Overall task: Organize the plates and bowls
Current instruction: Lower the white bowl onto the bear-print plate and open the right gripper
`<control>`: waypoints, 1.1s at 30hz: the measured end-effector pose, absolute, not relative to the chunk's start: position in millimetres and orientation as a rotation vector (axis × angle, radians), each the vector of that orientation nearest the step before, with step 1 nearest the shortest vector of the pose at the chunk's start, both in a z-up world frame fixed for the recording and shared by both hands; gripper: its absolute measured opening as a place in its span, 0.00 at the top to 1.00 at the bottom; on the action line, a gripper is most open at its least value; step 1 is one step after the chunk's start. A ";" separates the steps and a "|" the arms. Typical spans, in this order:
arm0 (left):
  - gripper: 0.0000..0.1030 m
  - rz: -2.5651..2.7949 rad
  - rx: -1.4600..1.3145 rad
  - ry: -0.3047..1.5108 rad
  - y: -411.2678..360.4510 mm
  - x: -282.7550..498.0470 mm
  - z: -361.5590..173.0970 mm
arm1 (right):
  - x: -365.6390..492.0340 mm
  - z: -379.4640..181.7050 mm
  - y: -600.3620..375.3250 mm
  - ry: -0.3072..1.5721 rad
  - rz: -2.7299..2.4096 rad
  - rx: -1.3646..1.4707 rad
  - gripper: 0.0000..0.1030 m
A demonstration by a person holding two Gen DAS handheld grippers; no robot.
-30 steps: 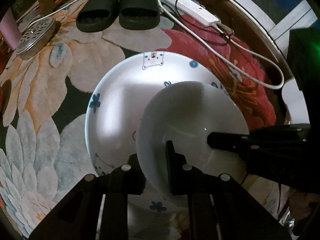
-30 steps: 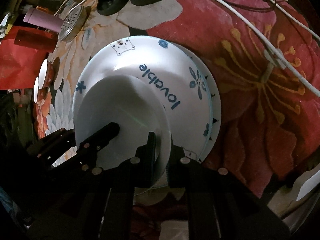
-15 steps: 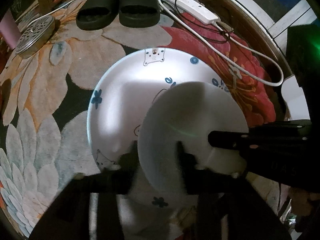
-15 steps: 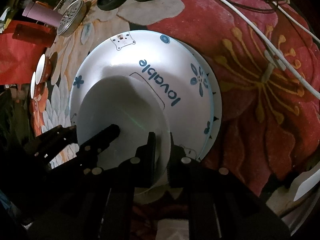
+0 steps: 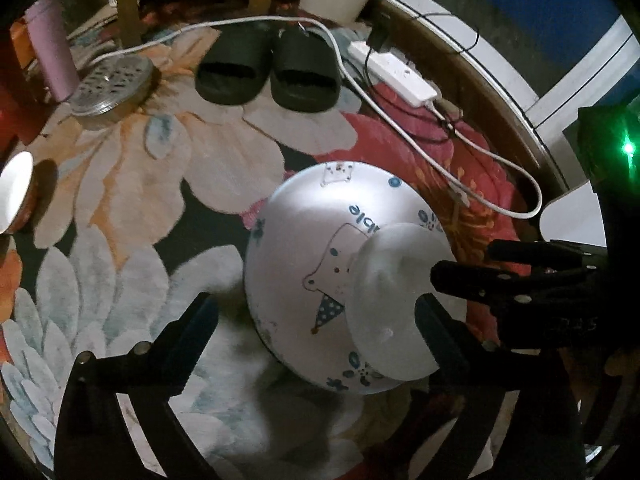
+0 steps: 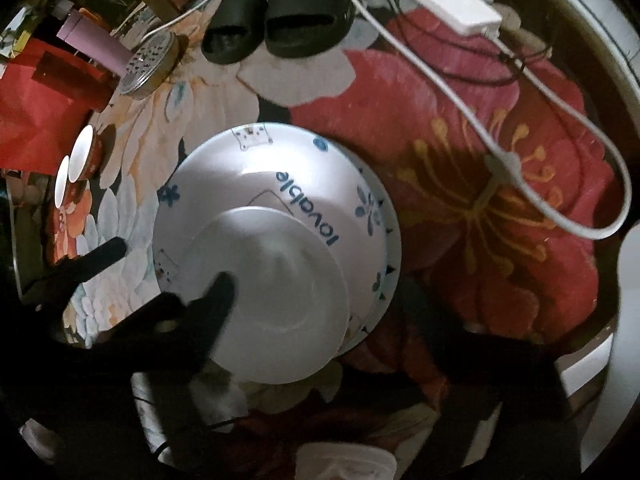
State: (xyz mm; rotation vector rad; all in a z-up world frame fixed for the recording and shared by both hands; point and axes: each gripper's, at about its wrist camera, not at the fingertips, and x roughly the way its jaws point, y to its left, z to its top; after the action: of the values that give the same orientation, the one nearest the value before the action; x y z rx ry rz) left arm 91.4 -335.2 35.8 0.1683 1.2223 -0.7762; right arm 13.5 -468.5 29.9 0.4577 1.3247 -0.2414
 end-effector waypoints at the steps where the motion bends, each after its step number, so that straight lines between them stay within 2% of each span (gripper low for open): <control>1: 0.02 -0.770 0.172 1.213 -334.3 90.8 37.1 | 14.2 30.8 -466.3 1.325 -0.244 0.445 0.06; 33: 0.01 -0.625 0.145 1.198 -270.9 103.2 33.5 | 28.7 39.9 -422.2 1.319 -0.222 0.368 0.06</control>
State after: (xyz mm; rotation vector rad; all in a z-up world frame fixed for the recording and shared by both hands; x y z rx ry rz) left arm 103.2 -270.9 33.5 0.1449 1.1980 -0.6245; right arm 28.7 -422.2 39.9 0.3682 1.3187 -0.2222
